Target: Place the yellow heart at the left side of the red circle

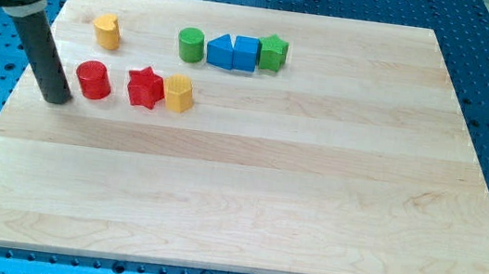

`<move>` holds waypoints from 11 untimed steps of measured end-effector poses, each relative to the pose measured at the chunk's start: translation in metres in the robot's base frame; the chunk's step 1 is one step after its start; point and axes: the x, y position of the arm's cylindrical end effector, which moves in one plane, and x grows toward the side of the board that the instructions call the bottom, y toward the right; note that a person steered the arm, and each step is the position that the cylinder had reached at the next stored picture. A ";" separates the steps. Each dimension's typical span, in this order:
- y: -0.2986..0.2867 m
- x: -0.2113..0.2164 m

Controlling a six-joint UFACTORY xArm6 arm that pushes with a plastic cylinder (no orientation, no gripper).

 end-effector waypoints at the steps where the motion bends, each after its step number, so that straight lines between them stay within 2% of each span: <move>1: -0.007 -0.062; 2: -0.002 -0.142; 3: 0.017 -0.173; 4: 0.053 -0.132; 5: 0.040 -0.101; 7: 0.040 -0.077; 9: 0.015 -0.042; 10: -0.015 -0.040; 11: -0.025 -0.060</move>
